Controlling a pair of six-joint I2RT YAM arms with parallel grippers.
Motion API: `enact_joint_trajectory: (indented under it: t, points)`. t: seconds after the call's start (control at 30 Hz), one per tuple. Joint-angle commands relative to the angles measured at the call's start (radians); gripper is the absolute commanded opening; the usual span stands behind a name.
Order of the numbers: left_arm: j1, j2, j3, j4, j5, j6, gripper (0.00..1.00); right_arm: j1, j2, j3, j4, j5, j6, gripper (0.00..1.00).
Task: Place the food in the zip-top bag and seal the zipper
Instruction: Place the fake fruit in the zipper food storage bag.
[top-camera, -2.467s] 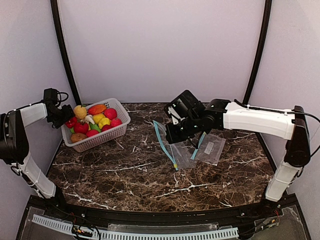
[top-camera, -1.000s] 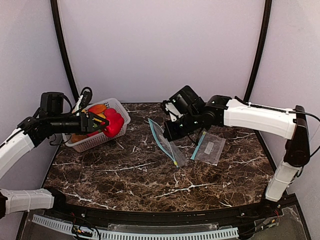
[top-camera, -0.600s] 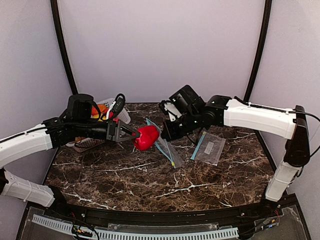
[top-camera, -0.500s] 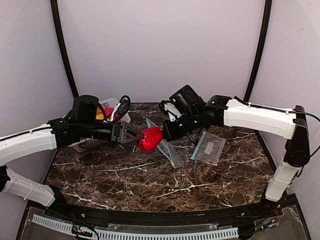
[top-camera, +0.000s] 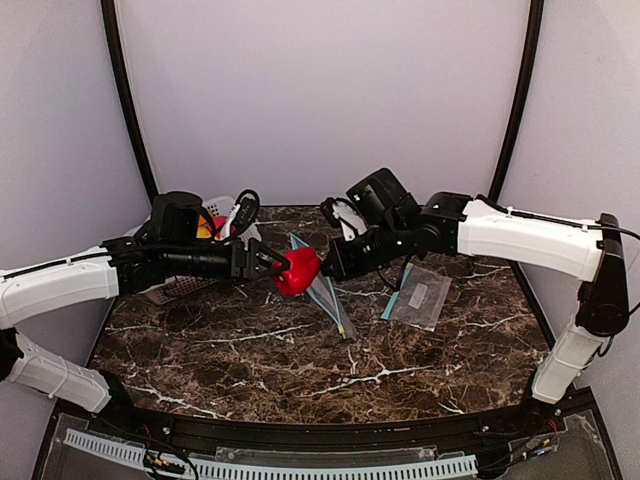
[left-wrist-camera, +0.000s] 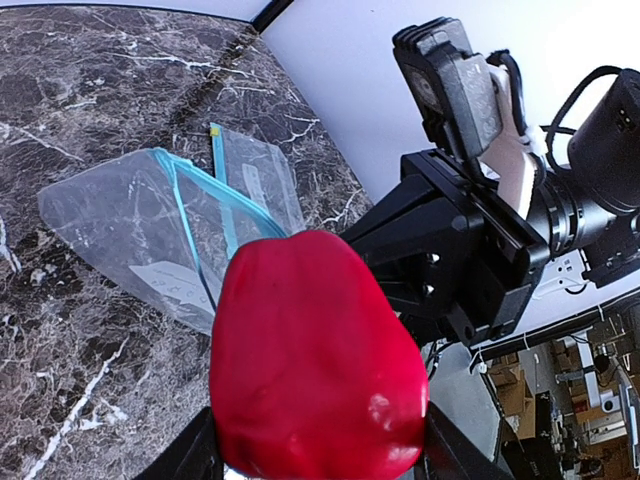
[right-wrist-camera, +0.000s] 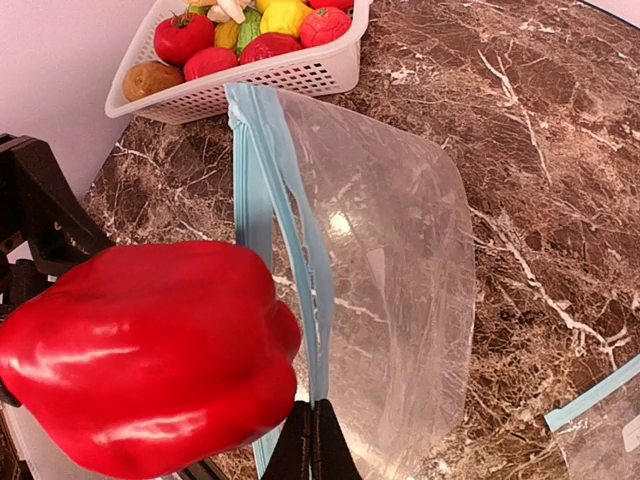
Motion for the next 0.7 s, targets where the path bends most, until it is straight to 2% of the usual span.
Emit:
enact_joint_trajectory:
  t: [0.0,0.37,0.67]
  points:
    - [-0.003,0.01,-0.02,-0.06,-0.046,-0.022,0.49,0.01,-0.036,-0.014,0.075,-0.036,0.008,0.0]
    - [-0.004,0.066,-0.012,-0.064,-0.034,-0.05,0.48,0.01,-0.064,-0.068,0.163,-0.121,-0.036,0.0]
    - [-0.003,0.116,0.022,-0.015,-0.002,-0.049,0.48,0.01,-0.054,-0.1,0.236,-0.302,-0.075,0.0]
